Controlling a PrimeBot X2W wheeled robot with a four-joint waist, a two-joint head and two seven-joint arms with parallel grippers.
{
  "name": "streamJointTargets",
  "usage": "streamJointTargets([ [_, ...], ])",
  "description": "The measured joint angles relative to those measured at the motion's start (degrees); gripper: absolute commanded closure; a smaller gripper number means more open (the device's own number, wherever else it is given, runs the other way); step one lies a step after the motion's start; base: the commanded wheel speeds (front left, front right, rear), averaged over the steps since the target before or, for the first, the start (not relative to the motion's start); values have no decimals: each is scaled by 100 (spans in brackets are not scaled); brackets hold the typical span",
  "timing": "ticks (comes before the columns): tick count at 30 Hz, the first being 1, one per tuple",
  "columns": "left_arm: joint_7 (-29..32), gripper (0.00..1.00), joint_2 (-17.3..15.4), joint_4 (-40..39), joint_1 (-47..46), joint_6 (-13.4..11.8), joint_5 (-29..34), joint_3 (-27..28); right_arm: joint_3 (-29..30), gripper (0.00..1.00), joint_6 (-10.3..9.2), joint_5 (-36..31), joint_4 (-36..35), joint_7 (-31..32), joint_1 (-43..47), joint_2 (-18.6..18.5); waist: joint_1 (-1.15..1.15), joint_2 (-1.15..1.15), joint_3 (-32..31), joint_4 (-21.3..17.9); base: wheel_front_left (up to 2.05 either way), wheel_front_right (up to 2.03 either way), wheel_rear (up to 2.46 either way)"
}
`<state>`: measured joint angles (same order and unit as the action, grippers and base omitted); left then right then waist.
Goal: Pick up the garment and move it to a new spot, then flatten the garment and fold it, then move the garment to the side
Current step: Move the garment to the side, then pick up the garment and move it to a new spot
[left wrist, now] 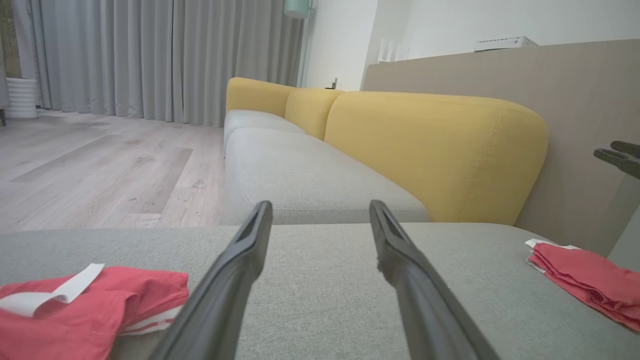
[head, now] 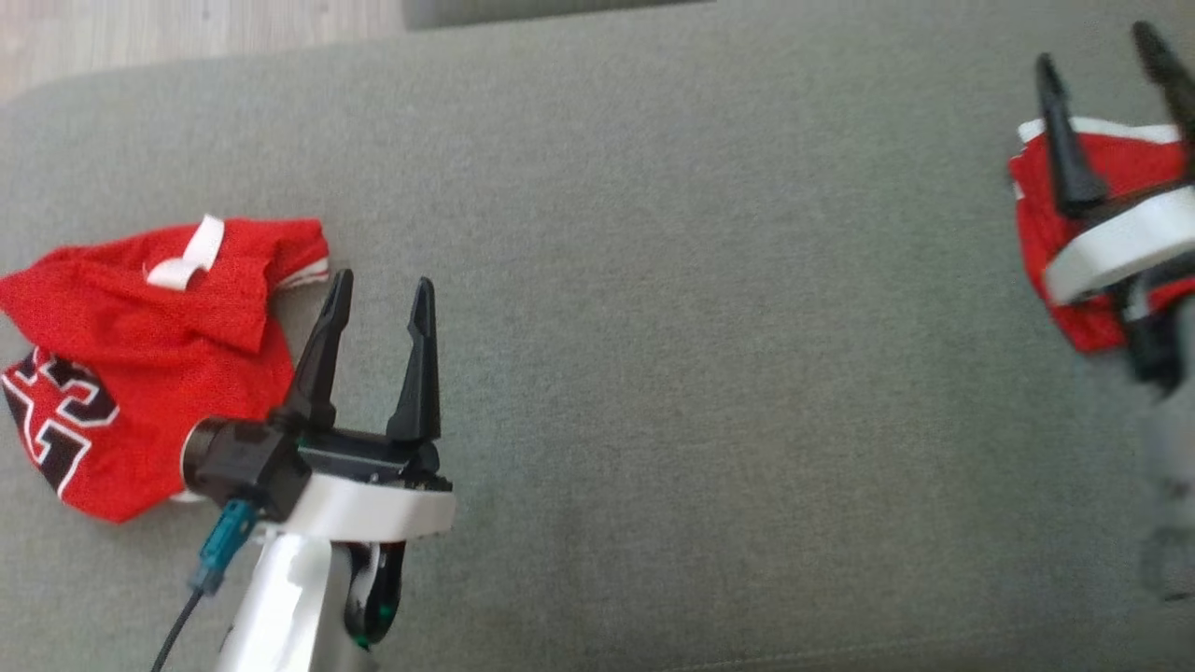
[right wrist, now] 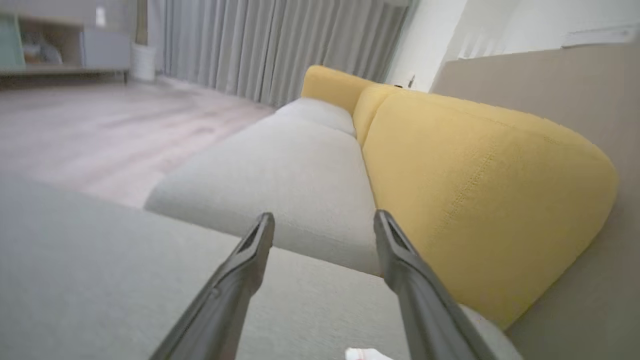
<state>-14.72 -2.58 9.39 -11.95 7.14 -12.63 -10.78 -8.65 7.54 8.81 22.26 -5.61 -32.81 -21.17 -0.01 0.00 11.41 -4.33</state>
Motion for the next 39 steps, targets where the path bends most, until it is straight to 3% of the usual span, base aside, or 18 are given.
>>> streamJointTargets([
  [4,0,0,-1,-42,99,1,0,119,245,0,0,89,-300,-315,476,831,0,0,-210,-58,0,0,0],
  [5,0,0,-1,-42,99,1,0,119,245,0,0,89,-300,-315,476,831,0,0,-210,-58,0,0,0],
  [8,0,0,-2,-42,219,1,0,145,458,0,0,132,-355,-573,981,1393,0,0,-353,-73,0,0,0],
  [11,0,0,-3,-42,397,1,-23,160,660,0,0,168,-381,-723,1575,1693,0,0,-502,-60,0,0,0],
  [17,0,0,-7,-42,795,-3,-68,189,771,0,-1,205,-443,-858,2370,1772,0,0,-691,-22,0,0,0],
  [29,0,0,-7,-38,837,-5,-69,245,571,0,0,423,-506,-861,2435,1829,1,0,-699,55,0,0,0],
  [39,0,0,-5,-35,847,-66,-126,152,315,0,-1,415,-599,-877,2756,1838,1,0,-827,689,0,0,0],
])
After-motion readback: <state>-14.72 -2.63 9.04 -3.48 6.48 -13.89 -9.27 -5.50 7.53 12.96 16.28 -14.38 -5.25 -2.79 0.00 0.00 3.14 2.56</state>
